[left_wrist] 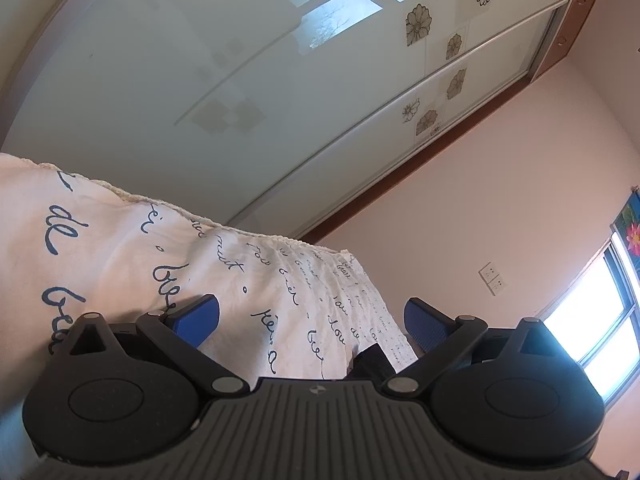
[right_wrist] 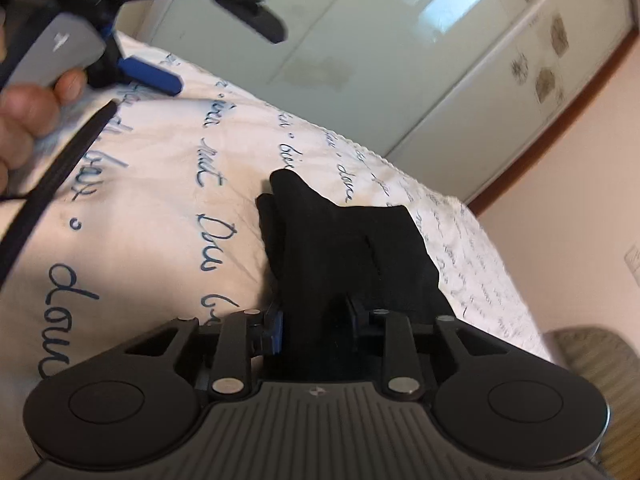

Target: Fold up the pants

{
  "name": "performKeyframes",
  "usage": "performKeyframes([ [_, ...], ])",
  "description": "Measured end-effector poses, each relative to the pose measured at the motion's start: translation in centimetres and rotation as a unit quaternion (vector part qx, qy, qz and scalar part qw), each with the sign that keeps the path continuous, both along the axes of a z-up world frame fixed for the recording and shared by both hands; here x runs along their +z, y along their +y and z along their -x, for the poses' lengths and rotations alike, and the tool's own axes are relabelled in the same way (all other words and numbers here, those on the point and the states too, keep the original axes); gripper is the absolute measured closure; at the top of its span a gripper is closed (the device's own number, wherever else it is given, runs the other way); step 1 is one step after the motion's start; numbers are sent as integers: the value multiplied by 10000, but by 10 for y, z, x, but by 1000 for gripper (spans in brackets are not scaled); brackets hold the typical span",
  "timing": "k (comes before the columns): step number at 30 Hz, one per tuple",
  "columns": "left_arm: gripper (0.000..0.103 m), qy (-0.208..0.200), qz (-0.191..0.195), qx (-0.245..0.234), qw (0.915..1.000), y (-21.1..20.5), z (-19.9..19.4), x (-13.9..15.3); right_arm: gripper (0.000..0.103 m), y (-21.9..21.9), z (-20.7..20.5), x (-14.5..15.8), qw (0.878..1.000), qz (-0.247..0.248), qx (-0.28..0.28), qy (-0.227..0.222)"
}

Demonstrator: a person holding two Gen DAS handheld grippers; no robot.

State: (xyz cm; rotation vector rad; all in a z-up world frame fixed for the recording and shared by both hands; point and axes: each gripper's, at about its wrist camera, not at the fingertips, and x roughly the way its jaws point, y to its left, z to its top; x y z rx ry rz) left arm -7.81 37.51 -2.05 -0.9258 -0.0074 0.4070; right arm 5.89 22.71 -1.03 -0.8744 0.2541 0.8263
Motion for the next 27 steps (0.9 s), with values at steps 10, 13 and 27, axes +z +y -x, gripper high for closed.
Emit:
performKeyframes([
  [10, 2, -323, 705, -948, 9925, 3, -8, 19, 91, -30, -37, 29, 9694, -1721, -563, 1657],
  [13, 1, 110, 1432, -1243, 9818, -5, -29, 19, 91, -37, -37, 30, 9620, -1994, -595, 1767],
  [27, 64, 1375, 1189, -1835, 9661, -57, -141, 13, 91, -60, -50, 37, 9340, -2631, -652, 2330],
])
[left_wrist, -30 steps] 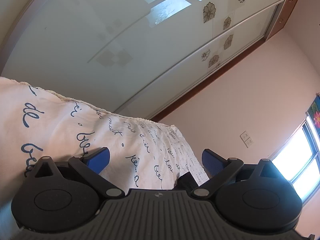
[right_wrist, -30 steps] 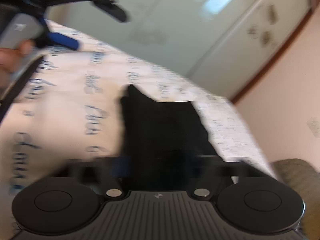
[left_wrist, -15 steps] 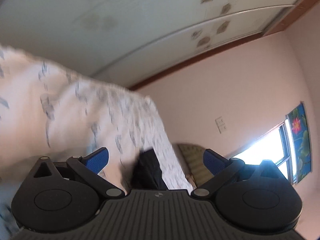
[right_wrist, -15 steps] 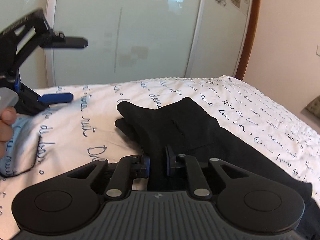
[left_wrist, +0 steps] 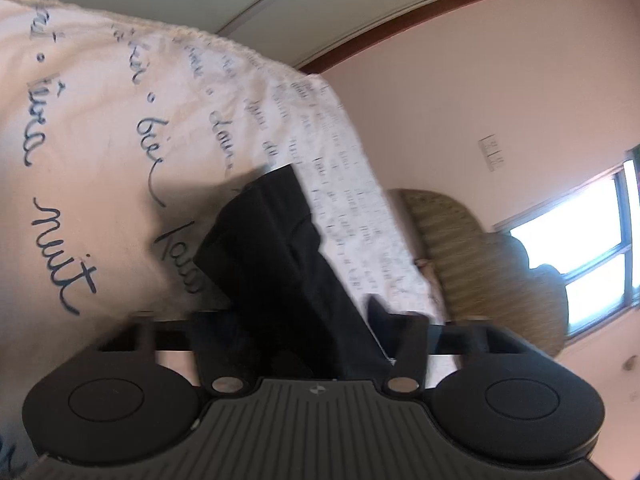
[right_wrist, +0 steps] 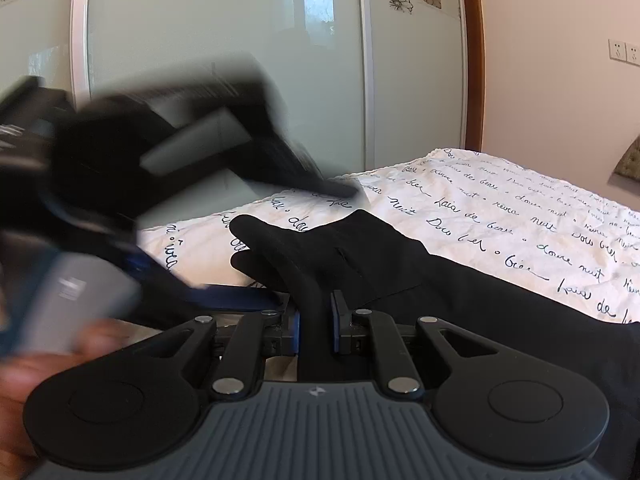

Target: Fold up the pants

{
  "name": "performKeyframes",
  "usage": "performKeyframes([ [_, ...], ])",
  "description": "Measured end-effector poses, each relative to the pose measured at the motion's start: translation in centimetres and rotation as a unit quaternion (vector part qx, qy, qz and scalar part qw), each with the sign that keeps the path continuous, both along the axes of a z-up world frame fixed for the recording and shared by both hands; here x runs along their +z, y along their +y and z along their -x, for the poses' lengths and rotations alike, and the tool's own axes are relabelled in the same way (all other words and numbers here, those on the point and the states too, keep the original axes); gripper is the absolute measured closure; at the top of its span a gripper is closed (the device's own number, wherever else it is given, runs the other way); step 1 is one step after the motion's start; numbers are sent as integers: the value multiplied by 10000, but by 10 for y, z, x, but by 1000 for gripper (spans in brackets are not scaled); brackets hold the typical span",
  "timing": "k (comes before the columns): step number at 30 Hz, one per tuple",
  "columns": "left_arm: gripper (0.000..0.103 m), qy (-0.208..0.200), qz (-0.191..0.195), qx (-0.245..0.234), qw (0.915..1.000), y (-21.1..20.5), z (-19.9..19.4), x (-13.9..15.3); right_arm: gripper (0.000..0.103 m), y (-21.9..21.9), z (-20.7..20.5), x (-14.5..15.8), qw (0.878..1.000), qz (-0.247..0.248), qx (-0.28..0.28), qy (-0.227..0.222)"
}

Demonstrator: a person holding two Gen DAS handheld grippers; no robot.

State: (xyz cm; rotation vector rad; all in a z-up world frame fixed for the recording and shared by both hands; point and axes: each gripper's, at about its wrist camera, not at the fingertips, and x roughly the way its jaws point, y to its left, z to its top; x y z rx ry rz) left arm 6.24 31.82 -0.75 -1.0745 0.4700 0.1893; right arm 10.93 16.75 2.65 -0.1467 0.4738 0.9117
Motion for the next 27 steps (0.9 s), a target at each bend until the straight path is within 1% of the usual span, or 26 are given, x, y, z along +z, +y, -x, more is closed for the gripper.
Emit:
performKeyframes([
  [1, 73, 156, -15, 57, 9999, 2, -5, -8, 90, -2, -2, -1, 9999, -7, 21, 139],
  [2, 75, 281, -36, 107, 9995, 3, -7, -15, 87, -6, -4, -2, 9994, -11, 84, 329],
  [3, 78, 295, -69, 115, 9995, 3, -8, -20, 78, -12, -5, -2, 9987, -21, 144, 495],
  [4, 79, 261, -164, 113, 9995, 3, -7, -21, 74, -20, -4, -3, 9981, -57, 165, 588],
  [5, 80, 250, -283, 98, 9992, 2, -7, -20, 65, -30, -4, -3, 9977, -150, 146, 644],
  [6, 80, 256, -397, 86, 9988, 0, -8, -20, 54, -42, -6, -3, 9966, -320, 101, 746],
  [7, 80, 277, -520, 83, 9982, -3, -9, -18, 47, -55, -11, -3, 9941, -546, 28, 933],
  [8, 81, 318, -659, 76, 9973, -5, -11, -16, 36, -69, -20, -3, 9891, -826, -100, 1212],
  [9, 81, 373, -898, 50, 9952, -11, -13, -11, 35, -84, -31, -4, 9802, -1167, -247, 1578],
  [10, 82, 431, -1298, -11, 9906, -18, -16, -3, 35, -100, -43, -7, 9669, -1551, -372, 1993],
  [11, 85, 487, -1843, -78, 9816, -28, -19, 6, 35, -117, -54, -11, 9483, -1985, -482, 2430],
  [12, 87, 474, -2507, -178, 9667, -44, -20, 16, 33, -134, -65, -16, 9249, -2449, -565, 2853],
  [13, 89, 401, -3151, -285, 9478, -62, -21, 26, 33, -150, -73, -21, 9017, -2848, -637, 3190],
  [14, 89, 279, -3777, -406, 9246, -81, -21, 34, 33, -164, -79, -26, 8816, -3179, -697, 3418],
  [15, 89, 61, -4380, -598, 8970, -104, -18, 41, 33, -177, -84, -29, 8648, -3462, -752, 3559],
  [16, 89, -158, -4827, -836, 8716, -125, -15, 46, 33, -188, -87, -31, 8530, -3662, -814, 3628],
  [17, 89, -345, -5197, -1123, 8463, -145, -12, 48, 31, -199, -89, -33, 8445, -3810, -879, 3659],
  [18, 89, -494, -5537, -1485, 8179, -166, -10, 46, 27, -206, -91, -34, 8389, -3907, -933, 3674],
  [20, 88, -661, -6040, -2125, 7652, -205, -6, 34, 25, -221, -93, -37, 8277, -4085, -1000, 3716],
  [21, 88, -691, -6170, -2422, 7455, -220, -6, 25, 25, -226, -93, -41, 8200, -4179, -1006, 3780],
  [22, 85, -682, -6208, -2716, 7323, -233, -5, 16, 24, -230, -95, -46, 8107, -4257, -1006, 3892],
  [23, 83, -617, -6281, -2911, 7190, -243, -6, 7, 18, -232, -97, -51, 8048, -4221, -1090, 4029],
  [24, 84, -544, -6481, -2951, 6999, -252, -6, 1, 13, -235, -100, -56, 8043, -4081, -1262, 4130],
  [25, 84, -512, -6591, -2957, 6896, -255, -5, -1, 13, -236, -101, -60, 8058, -4067, -1232, 4124],
  [26, 83, -503, -6535, -3009, 6927, -253, -6, 0, 13, -237, -103, -61, 8056, -4128, -1173, 4085],
  [27, 83, -508, -6421, -3084, 7001, -249, -7, 2, 13, -237, -103, -61, 8038, -4155, -1167, 4094],
])
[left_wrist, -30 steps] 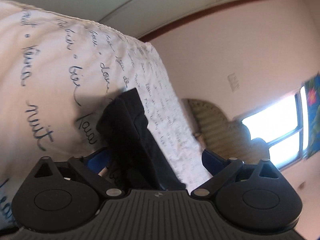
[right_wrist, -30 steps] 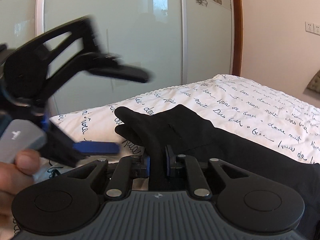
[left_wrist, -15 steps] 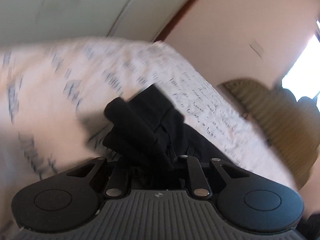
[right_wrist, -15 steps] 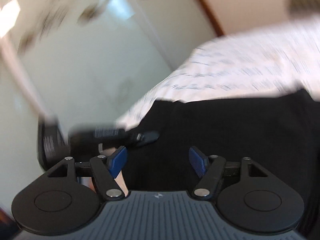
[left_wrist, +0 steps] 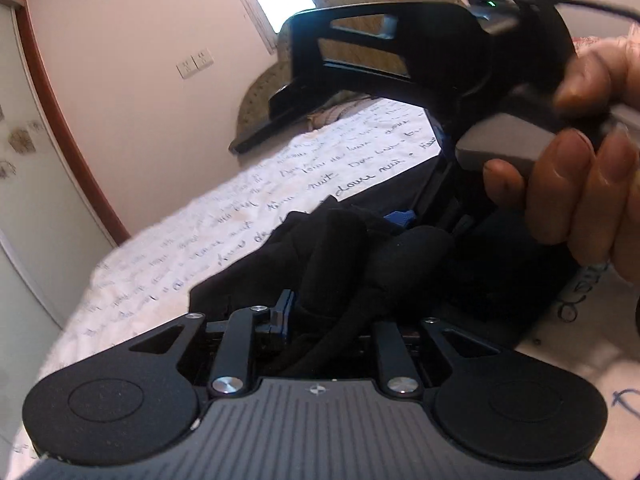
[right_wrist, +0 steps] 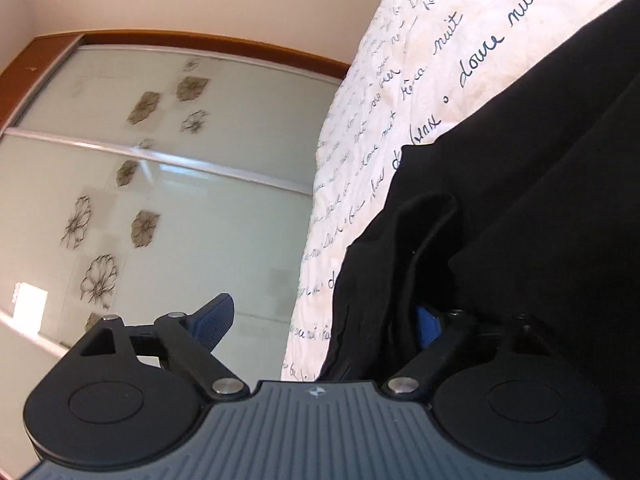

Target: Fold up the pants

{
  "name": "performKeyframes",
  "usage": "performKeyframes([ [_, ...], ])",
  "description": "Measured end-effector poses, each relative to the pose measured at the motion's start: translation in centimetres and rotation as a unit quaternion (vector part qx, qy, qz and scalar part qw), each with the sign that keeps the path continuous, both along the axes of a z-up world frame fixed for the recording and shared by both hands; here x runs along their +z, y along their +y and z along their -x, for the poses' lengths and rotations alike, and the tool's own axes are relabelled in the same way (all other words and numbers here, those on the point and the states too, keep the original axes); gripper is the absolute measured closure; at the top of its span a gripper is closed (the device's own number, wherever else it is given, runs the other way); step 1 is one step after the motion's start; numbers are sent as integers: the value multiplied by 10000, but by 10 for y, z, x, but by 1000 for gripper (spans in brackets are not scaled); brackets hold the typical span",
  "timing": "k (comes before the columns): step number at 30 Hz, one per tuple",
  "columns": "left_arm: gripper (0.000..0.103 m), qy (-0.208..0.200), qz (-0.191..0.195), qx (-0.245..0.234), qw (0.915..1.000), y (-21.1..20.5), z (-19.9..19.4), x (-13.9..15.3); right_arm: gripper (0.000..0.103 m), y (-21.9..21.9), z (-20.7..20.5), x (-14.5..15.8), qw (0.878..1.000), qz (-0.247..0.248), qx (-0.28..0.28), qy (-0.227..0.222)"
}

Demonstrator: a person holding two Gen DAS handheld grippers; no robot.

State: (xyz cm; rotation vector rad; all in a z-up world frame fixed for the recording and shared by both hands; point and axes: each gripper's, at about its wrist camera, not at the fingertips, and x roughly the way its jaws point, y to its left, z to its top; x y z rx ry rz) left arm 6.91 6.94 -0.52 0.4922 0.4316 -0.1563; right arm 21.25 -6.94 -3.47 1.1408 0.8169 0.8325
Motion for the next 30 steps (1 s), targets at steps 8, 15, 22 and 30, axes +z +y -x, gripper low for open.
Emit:
performKeyframes([
  [8, 45, -106, 682, -298, 9972, 35, 36, 14, 24, 15, 8, 13, 9911, 1231, 375, -333],
  [15, 12, -645, 2677, 965, 9565, 112, 61, 11, 84, 24, 23, 16, 9693, 2302, 376, -776],
  [22, 9, -811, 3428, 1074, 9297, 135, 63, 15, 90, 6, 26, 46, 9736, 1990, 257, -1090],
  [30, 8, -716, 3411, 1022, 9317, 125, 67, 11, 90, -99, 39, 96, 9645, 2351, -30, -1203],
])
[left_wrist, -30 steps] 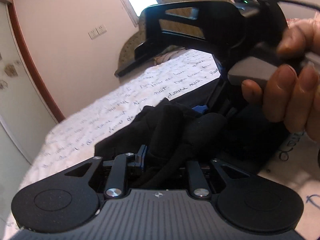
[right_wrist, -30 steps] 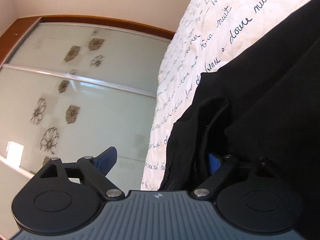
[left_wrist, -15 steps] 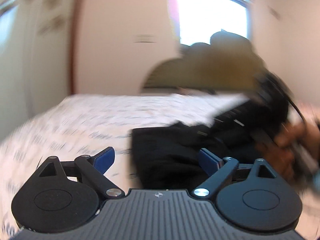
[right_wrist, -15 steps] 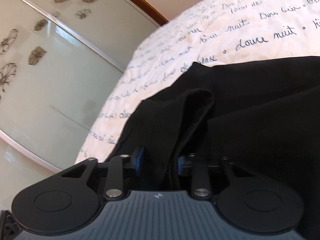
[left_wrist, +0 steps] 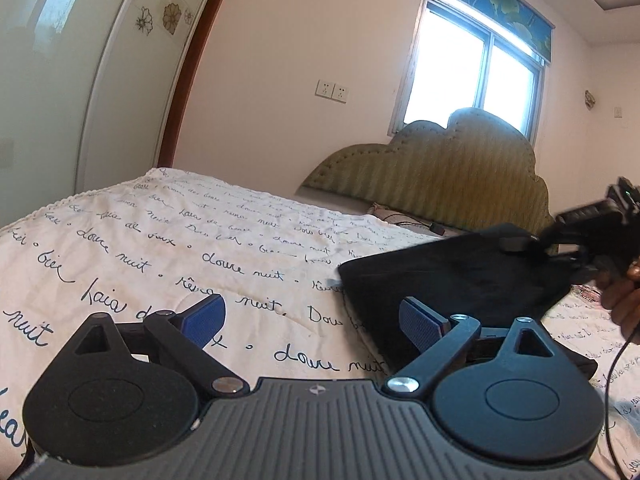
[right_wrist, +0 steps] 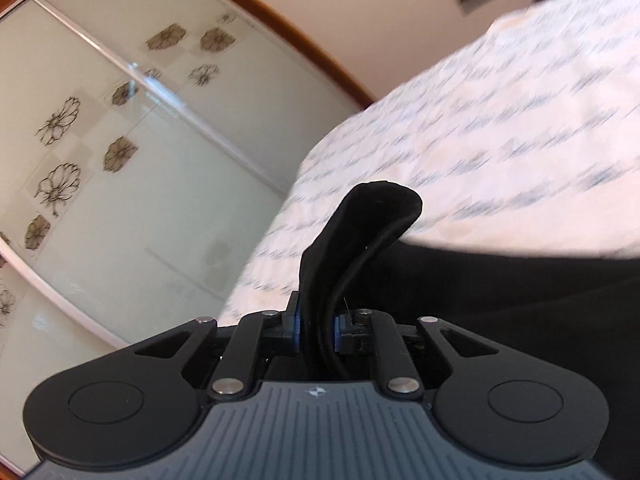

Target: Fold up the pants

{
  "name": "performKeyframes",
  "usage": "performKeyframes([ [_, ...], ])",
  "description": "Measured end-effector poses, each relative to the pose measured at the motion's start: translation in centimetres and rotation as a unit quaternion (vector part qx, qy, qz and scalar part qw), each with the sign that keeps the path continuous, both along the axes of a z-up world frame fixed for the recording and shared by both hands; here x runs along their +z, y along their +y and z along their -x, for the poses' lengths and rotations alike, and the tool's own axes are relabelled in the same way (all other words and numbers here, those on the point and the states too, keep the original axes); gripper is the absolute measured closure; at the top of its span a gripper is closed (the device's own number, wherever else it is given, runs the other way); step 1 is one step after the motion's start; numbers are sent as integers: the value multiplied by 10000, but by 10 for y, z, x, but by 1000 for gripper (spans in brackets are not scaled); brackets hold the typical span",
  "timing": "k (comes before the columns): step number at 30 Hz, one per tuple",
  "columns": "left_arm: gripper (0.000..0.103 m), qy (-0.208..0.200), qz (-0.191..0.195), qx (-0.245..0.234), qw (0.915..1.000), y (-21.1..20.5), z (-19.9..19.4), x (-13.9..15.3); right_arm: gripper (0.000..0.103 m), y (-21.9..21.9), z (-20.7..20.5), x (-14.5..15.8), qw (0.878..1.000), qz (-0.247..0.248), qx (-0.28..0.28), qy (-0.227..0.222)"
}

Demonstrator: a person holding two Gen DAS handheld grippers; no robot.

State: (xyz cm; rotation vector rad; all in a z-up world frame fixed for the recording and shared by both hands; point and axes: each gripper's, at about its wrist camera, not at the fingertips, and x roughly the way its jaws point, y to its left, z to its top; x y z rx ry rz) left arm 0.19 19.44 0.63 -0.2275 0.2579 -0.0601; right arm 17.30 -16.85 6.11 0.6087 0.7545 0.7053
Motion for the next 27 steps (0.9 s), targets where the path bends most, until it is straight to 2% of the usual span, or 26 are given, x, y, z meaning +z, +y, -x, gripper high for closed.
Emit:
performKeyframes([
  [3, 8, 93, -17, -60, 9999, 1, -7, -3, 90, -51, 9, -10, 9981, 343, -455, 250],
  [7, 8, 201, -65, -119, 9997, -1, -13, -5, 90, -96, 14, -47, 9917, 647, -883, 673],
  [10, 8, 290, -119, -102, 9995, -3, -16, -6, 90, -109, 14, -76, 9905, 354, -994, 880],
  [17, 8, 484, -239, -9, 9985, -7, -22, -8, 90, -114, 19, -63, 9939, 139, -905, 617],
  [20, 8, 581, -266, 3, 9980, -7, -24, -10, 90, -118, 21, -72, 9933, 293, -904, 658],
  [21, 8, 611, -283, 16, 9977, -8, -25, -10, 86, -115, 20, -78, 9929, 289, -933, 674],
  [24, 8, 647, -315, 47, 9974, -8, -25, -9, 83, -130, 22, -93, 9907, -426, -1024, 789],
  [27, 8, 574, -328, 47, 9978, -13, -18, 0, 78, -147, 41, -89, 9860, -623, -1406, 649],
])
